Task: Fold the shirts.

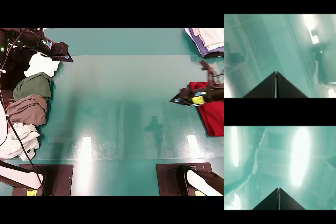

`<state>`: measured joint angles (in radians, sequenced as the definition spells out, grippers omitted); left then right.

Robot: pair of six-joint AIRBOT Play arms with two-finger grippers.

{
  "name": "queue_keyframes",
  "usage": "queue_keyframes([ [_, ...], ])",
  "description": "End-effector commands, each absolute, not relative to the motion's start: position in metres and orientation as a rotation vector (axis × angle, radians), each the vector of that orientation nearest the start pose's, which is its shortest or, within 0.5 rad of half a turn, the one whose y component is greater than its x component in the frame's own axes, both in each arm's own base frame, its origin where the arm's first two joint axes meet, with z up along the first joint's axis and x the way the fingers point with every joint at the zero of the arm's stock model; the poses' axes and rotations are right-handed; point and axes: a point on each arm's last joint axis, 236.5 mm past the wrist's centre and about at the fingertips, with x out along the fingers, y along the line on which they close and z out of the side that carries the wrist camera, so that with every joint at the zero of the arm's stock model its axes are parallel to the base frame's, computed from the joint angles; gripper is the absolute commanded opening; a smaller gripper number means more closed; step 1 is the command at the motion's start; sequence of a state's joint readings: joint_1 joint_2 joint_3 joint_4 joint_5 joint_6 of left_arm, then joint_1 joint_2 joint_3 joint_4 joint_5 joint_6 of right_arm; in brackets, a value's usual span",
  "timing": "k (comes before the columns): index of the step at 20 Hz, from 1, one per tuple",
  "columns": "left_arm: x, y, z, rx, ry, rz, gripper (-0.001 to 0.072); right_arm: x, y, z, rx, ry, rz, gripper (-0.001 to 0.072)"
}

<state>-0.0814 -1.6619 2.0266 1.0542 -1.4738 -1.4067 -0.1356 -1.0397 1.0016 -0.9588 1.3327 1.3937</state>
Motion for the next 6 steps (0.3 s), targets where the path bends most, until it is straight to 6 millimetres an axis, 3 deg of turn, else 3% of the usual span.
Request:
queue_keyframes([
  [1,0.4786,-0.1557,0.1608,-0.142,1.050,-0.591,0.0024,0.3069,0.1370,0.0690,0.376,1.240,0.513,0.0016],
  [6,0.4786,-0.1556,0.1607,-0.142,1.050,-0.591,0.0024,0.3031,0.1452,0.0692,0.362,1.246,0.536,0.0016],
])
